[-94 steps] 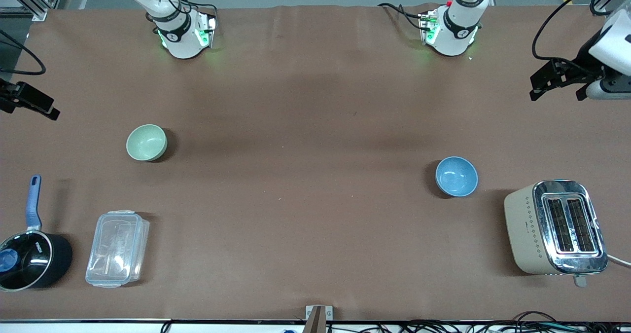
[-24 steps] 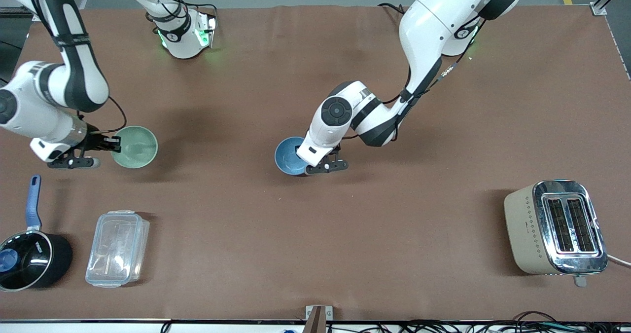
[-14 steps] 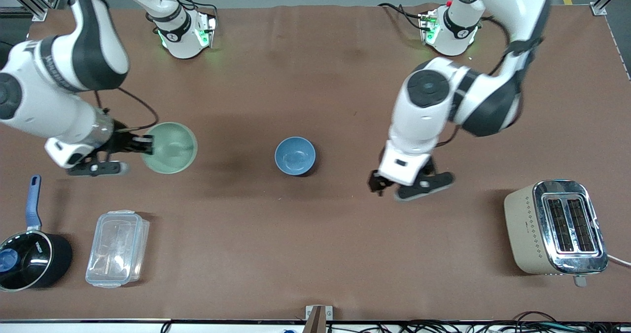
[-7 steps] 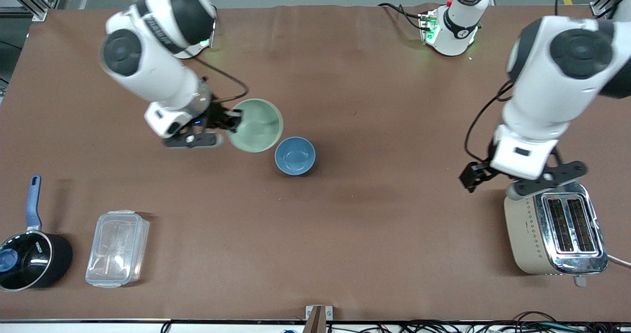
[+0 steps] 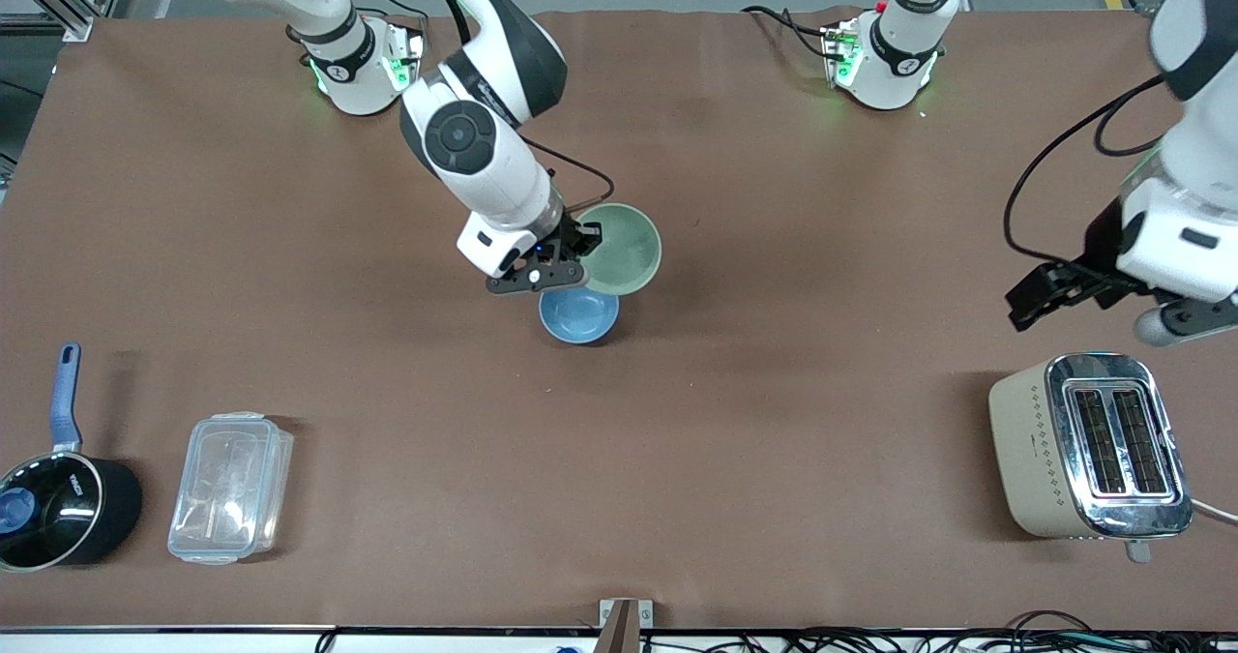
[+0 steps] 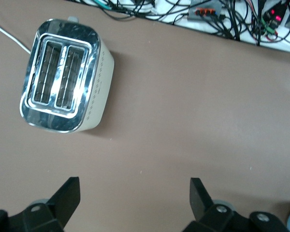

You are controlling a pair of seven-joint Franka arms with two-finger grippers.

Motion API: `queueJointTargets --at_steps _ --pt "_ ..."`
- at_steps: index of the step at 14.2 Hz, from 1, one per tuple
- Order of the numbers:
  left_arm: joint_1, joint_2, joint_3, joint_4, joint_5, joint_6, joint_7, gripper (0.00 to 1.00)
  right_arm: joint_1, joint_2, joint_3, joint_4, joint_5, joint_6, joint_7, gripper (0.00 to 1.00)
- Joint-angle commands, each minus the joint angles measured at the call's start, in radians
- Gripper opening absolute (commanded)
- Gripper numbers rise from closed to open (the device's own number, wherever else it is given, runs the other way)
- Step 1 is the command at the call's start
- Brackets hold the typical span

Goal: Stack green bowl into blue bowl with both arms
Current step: 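Carry the green bowl toward the blue bowl while the left gripper withdraws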

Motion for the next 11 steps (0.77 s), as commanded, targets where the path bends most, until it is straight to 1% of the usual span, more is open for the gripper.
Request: queueJointTargets --at_steps 1,3,5,7,8,11 --pt "-0.003 -0.095 0.066 -0.082 -0.059 -0.06 0.109 1.0 0.008 0.008 -0.013 -0.029 0.021 0.066 -0.069 0.0" --pt "-0.005 -0.158 0.107 -0.151 -0.09 -0.078 0.148 1.0 -0.002 0.008 -0.013 -0.07 0.021 0.106 -0.146 0.0" --pt "-0.007 -0.23 0.109 -0.235 -0.107 -0.077 0.186 1.0 -0.013 0.008 -0.014 -0.075 0.021 0.109 -0.187 0.0" --pt "-0.017 -0.282 0.124 -0.291 -0.113 -0.078 0.194 1.0 -0.022 0.008 -0.013 -0.095 0.021 0.126 -0.218 0.0" --pt "-0.017 -0.293 0.124 -0.308 -0.112 -0.078 0.202 1.0 -0.022 0.008 -0.013 -0.118 0.021 0.152 -0.224 0.0" --pt "-0.014 -0.29 0.124 -0.308 -0.112 -0.08 0.318 1.0 -0.022 0.008 -0.013 -0.187 0.023 0.238 -0.272 0.0"
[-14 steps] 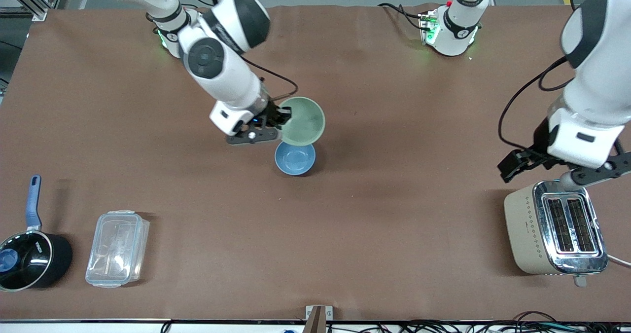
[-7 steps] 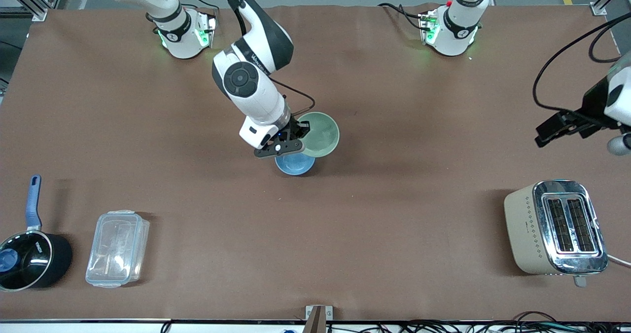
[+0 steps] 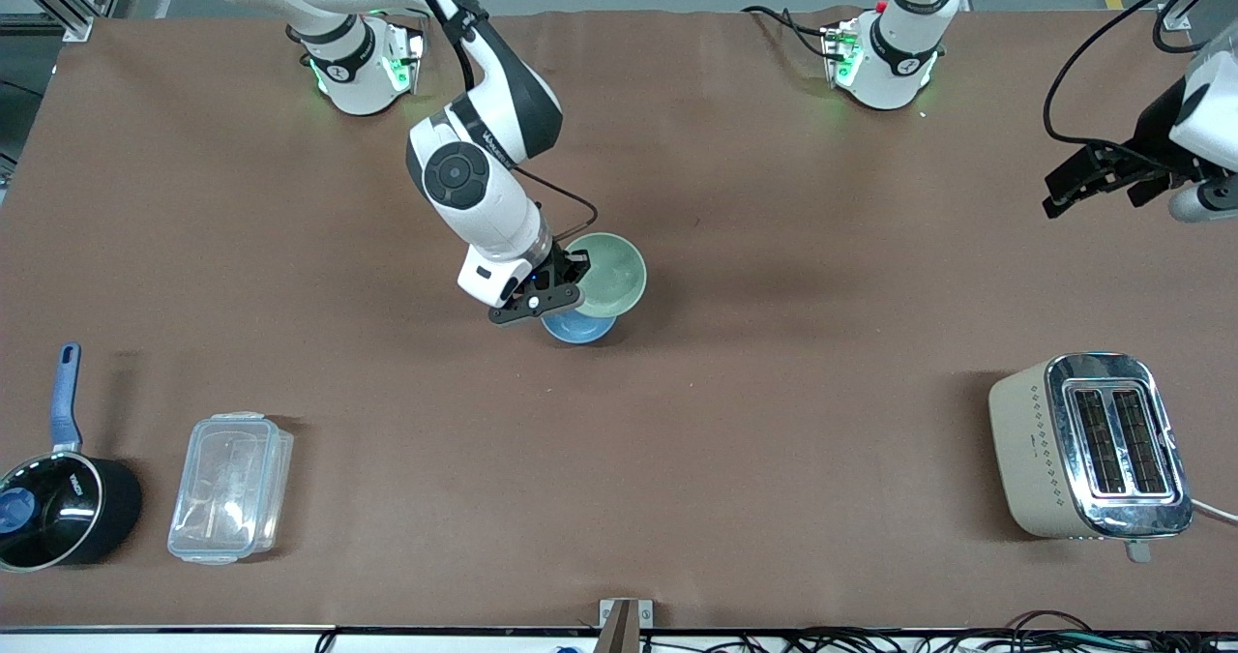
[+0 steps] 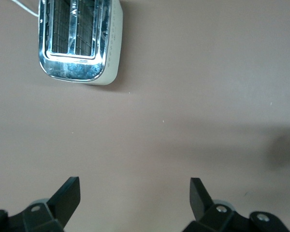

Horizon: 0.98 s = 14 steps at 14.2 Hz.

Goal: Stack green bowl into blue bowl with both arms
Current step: 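Carry the green bowl toward the blue bowl while the left gripper withdraws, then lower the green bowl into the blue bowl with the right gripper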

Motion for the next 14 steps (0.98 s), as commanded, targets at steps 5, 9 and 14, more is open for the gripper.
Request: queueJointTargets --at_steps 5,9,14 --pt "-0.011 -0.01 0.007 -0.014 -0.019 0.009 0.073 1.0 -0.01 -0.022 0.008 -0.118 0.023 0.106 -0.087 0.0" --pt "-0.014 0.01 0.004 0.009 -0.018 0.009 0.075 1.0 -0.02 -0.023 0.008 -0.128 0.023 0.109 -0.11 0.0" --pt "-0.011 0.031 0.006 0.037 -0.038 0.009 0.073 1.0 -0.043 -0.022 0.008 -0.126 0.023 0.125 -0.128 0.0"
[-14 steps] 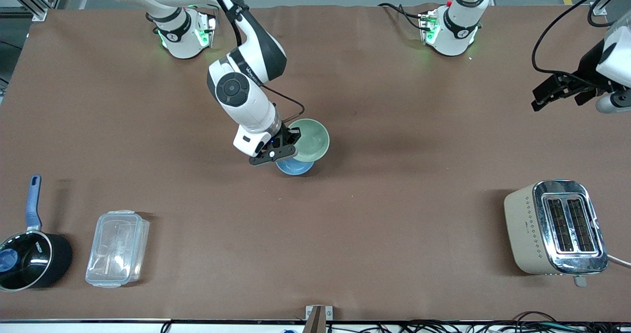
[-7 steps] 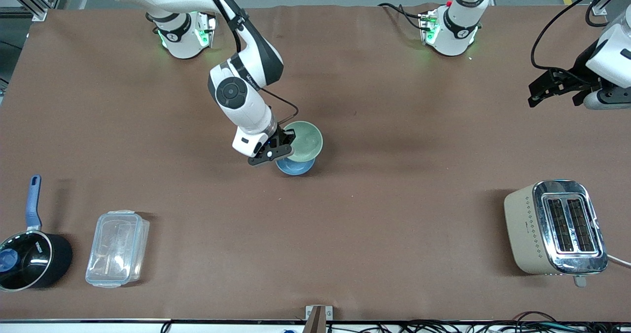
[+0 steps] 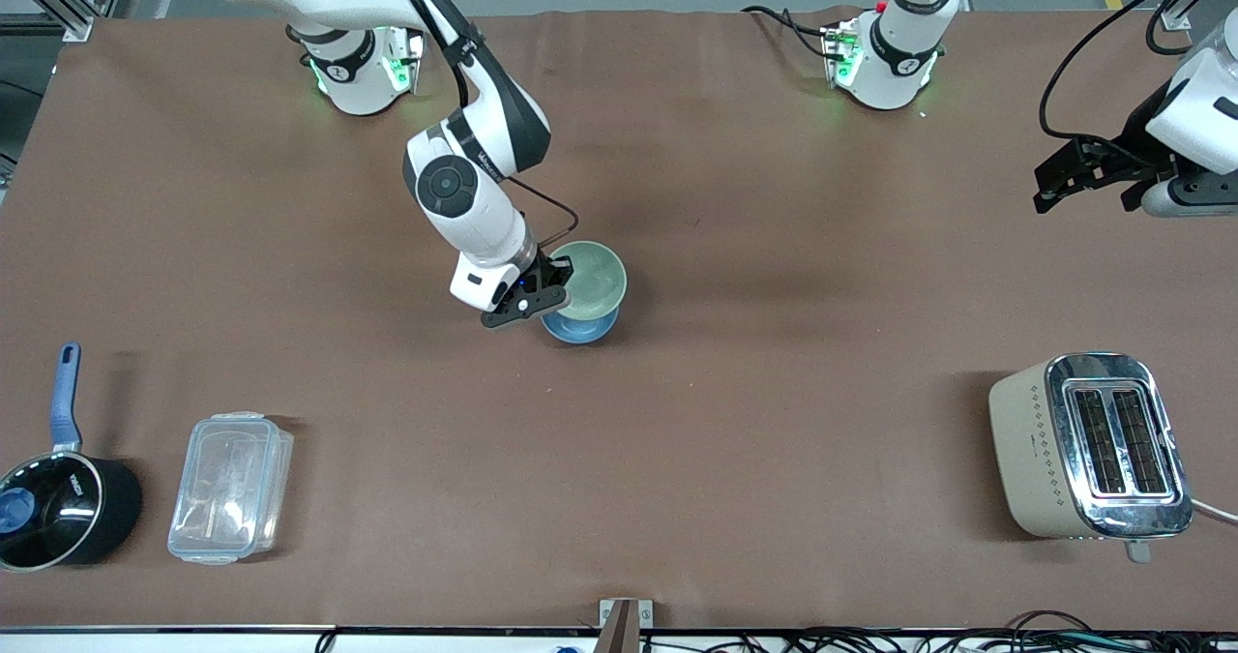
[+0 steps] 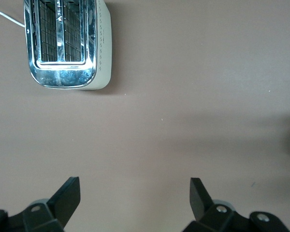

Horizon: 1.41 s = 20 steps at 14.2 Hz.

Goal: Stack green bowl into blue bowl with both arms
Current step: 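Lower the green bowl into the blue bowl with the right gripper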

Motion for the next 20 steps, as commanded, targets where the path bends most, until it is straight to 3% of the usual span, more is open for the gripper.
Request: queueJointTargets --at_steps 1,14,17,20 --pt "0.0 0.036 0.005 0.05 -0.032 -0.002 0.016 1.0 -0.026 -0.022 0.011 -0.02 0.023 0.013 -0.036 0.0" --pt "-0.002 0.061 0.005 0.055 -0.032 -0.002 0.014 1.0 -0.015 0.021 0.009 -0.036 0.023 0.1 -0.061 0.03" --pt "-0.002 0.062 0.005 0.055 -0.034 -0.002 0.014 1.0 -0.014 0.033 0.009 -0.036 0.023 0.121 -0.061 0.06" --pt "-0.002 0.062 0.005 0.055 -0.032 -0.002 0.014 1.0 -0.004 0.058 0.011 -0.036 0.023 0.155 -0.061 0.16"
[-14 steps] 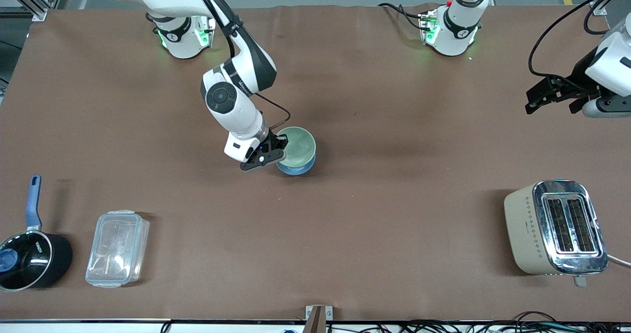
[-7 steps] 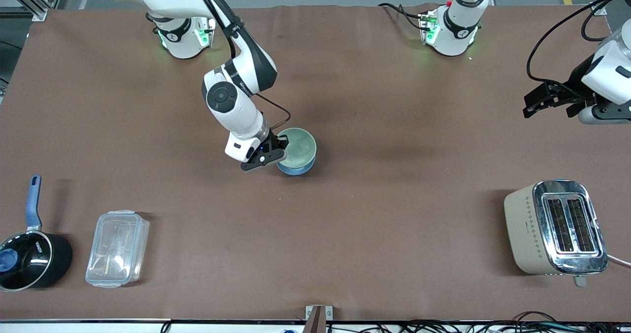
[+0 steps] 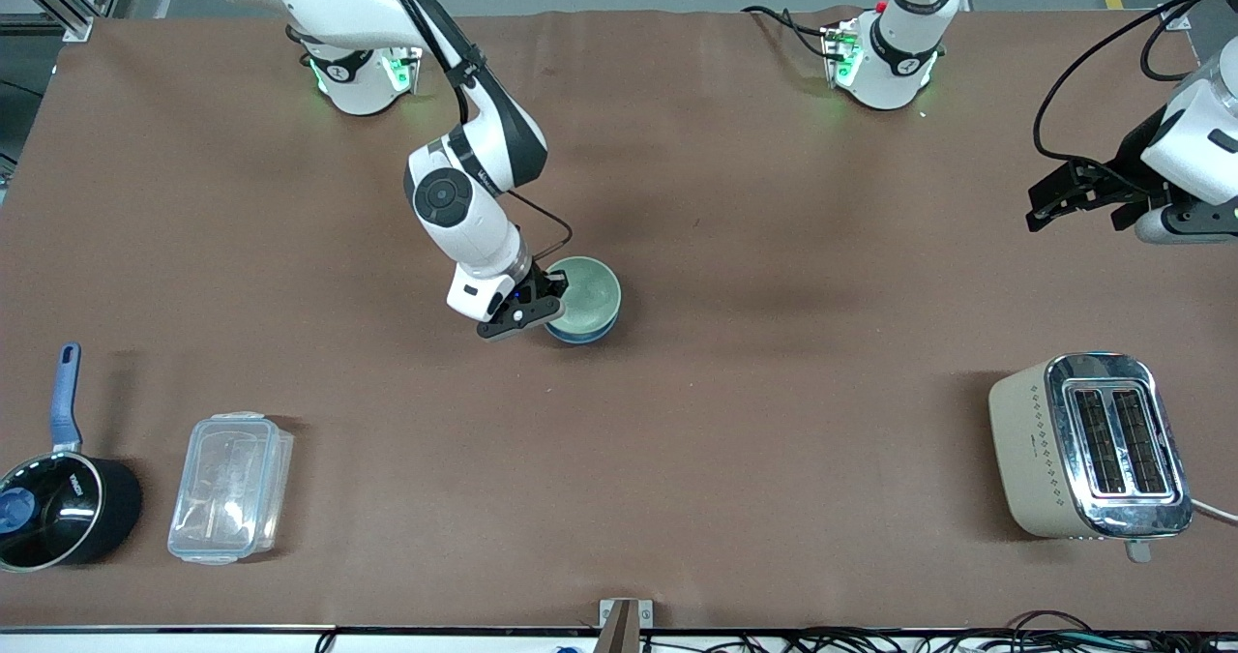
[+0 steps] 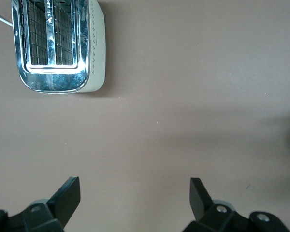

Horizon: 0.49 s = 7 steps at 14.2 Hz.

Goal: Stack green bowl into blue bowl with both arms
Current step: 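Lower the green bowl into the blue bowl with the right gripper, then open the right gripper and lift it off the green bowl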

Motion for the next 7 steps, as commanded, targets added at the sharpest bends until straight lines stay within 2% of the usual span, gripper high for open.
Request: queueJointTargets --at_steps 1,2,3,4,7 --pt "-0.002 0.008 0.004 0.019 -0.018 -0.005 0.014 1.0 0.008 0.007 0.004 -0.009 0.023 0.03 -0.019 0.27" --pt "-0.002 0.008 0.004 0.019 -0.018 -0.005 0.014 1.0 0.006 0.007 0.004 -0.009 0.023 0.032 -0.019 0.65" --pt "-0.002 0.008 0.004 0.019 -0.018 -0.005 0.014 1.0 0.008 0.007 0.004 -0.009 0.023 0.032 -0.019 0.93" --pt "-0.002 0.008 0.004 0.019 -0.019 -0.005 0.014 1.0 0.006 0.002 0.004 -0.009 0.023 0.023 -0.019 1.0" --pt "-0.002 0.008 0.004 0.019 -0.019 -0.005 0.014 1.0 -0.006 -0.062 -0.003 -0.008 0.02 -0.014 -0.04 1.0"
